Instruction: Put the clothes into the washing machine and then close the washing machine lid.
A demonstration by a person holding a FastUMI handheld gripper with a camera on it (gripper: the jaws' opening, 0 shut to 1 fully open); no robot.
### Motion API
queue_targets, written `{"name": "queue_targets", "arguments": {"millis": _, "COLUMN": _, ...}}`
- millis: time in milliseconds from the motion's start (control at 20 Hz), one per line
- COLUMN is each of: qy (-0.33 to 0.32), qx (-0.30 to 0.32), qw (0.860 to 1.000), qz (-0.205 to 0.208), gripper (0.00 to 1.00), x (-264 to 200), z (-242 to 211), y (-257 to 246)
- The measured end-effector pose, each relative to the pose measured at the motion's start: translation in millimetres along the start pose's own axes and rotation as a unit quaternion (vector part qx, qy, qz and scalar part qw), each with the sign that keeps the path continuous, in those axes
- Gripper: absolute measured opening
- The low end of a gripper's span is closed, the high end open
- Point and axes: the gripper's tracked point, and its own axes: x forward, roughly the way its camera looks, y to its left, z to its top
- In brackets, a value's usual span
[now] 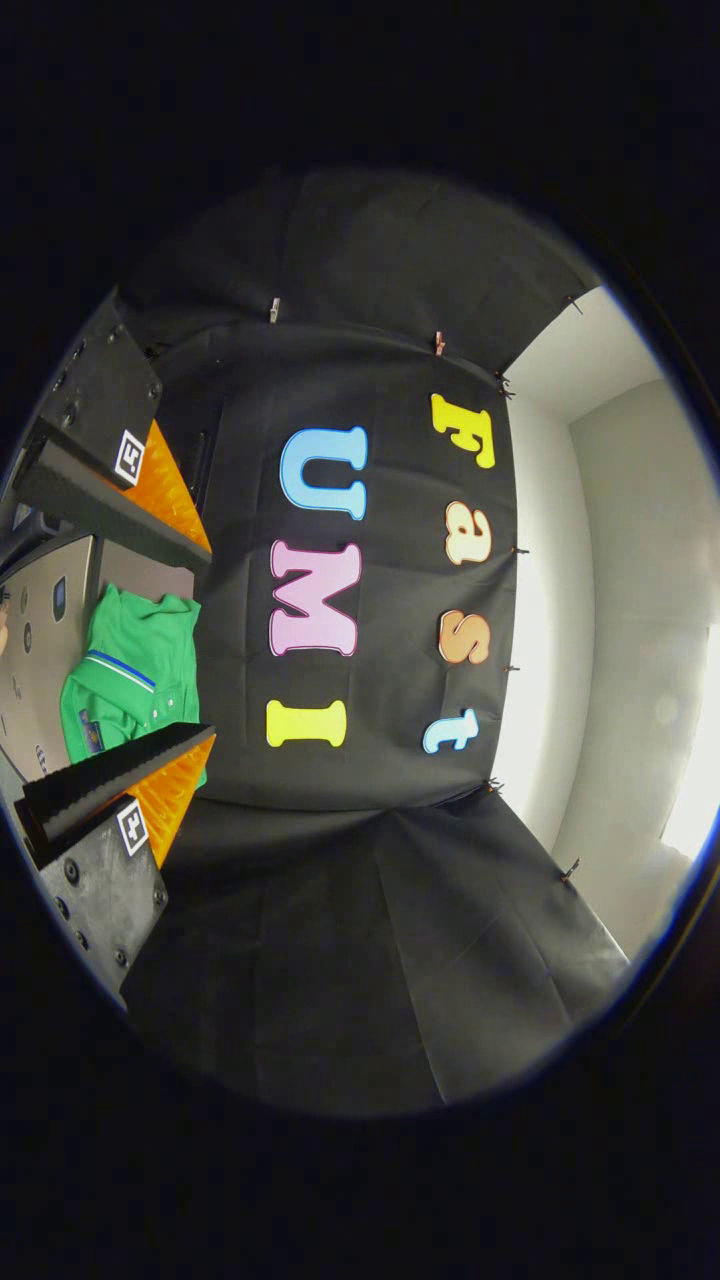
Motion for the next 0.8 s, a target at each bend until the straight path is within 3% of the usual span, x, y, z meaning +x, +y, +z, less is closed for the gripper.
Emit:
{"name": "queue_targets", "arguments": {"millis": 450, "qy": 0.024, "qx": 0.013, "qw": 1.000, "qz": -0.008, "gripper": 0.98, "x": 72, "z": 1, "y": -21}}
{"name": "queue_targets", "arguments": {"millis": 800, "qy": 0.085, "qx": 0.040, "qw": 0.995, "qz": -0.017, "gripper": 0.98, "x": 141, "z": -26, "y": -52}}
